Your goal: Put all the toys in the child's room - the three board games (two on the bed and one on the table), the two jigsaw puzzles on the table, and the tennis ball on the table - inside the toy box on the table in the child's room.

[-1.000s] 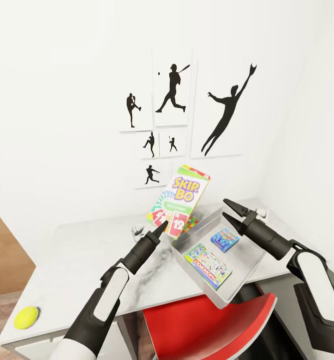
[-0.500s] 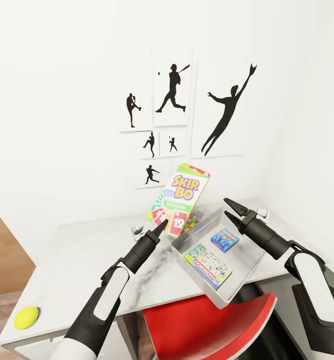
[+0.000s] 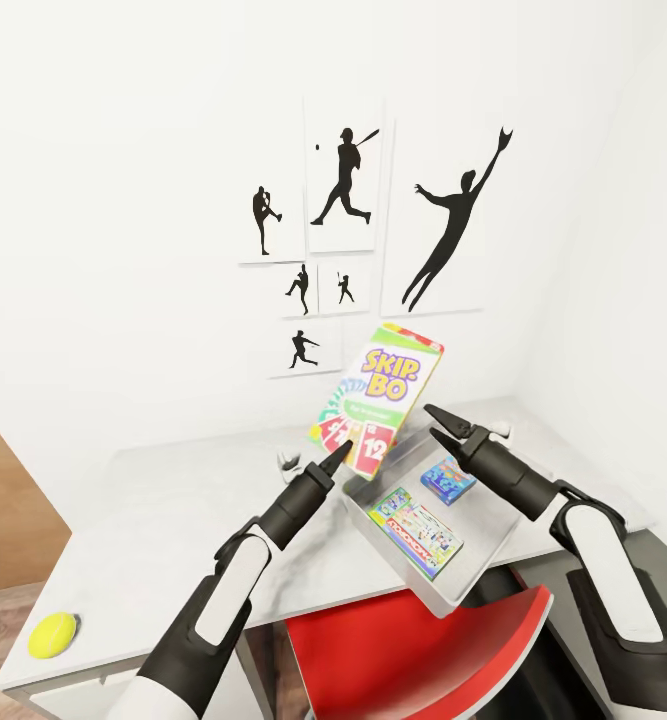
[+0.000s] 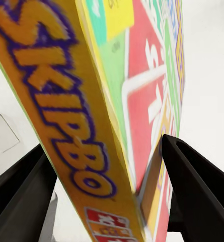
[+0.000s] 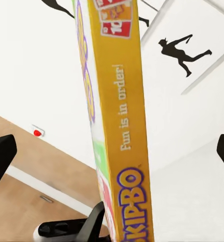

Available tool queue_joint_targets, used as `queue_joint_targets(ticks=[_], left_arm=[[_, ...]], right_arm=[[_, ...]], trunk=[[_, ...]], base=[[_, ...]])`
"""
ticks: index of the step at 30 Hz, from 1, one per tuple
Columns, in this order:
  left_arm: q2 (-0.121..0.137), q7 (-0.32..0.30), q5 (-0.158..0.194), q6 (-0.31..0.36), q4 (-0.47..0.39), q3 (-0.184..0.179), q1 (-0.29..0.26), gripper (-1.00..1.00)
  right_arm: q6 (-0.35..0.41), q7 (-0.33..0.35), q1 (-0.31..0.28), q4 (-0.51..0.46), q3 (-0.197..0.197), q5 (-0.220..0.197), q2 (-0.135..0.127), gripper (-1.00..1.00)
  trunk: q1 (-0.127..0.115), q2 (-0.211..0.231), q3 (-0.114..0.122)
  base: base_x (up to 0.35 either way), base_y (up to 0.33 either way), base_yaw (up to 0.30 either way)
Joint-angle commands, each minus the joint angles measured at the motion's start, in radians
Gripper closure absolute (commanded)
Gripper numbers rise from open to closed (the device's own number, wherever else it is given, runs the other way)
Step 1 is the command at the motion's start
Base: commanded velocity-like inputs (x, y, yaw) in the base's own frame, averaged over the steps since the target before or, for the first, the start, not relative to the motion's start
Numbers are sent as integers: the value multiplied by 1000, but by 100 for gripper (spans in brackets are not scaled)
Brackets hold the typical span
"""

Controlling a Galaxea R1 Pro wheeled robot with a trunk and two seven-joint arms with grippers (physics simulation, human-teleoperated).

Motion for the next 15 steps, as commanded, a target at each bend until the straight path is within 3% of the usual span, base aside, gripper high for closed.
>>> queue_joint_targets(ticks=[1,8,15], left_arm=[[0,0,10,9,0,0,-1,100],[2,1,26,10,-1,-7,-1,100],[1,5,30,10,-1,-9,-1,100]], right_arm=[[5,3,-1,0,-1,2,0,-100],[6,0,-4,0,33,64,0,-100],[7,0,-5,0,40,84,0,-100]], trunk=[[1,-2,-2],[1,-2,-2],[1,-2,-2]], base=[[0,0,0],[0,0,0],[0,0,0]])
